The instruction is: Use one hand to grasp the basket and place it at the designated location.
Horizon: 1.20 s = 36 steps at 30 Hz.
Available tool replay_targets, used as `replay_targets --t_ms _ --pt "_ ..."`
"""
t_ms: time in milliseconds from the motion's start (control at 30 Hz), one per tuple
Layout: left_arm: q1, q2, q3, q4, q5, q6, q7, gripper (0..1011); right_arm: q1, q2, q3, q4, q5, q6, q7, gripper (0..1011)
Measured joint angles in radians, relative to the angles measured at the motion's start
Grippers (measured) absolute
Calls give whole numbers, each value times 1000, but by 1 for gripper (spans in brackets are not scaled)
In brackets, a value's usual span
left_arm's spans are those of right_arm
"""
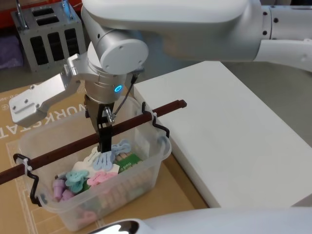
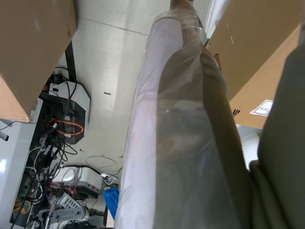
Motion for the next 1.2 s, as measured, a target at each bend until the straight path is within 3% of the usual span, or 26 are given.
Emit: replay_targets --t_ms 667,1200 --pt "0 0 0 0 0 0 0 0 -29 -37 -51 32 -71 35 1 1001" --pt "0 0 0 0 0 0 0 0 -47 -55 -58 61 -77 40 0 1001"
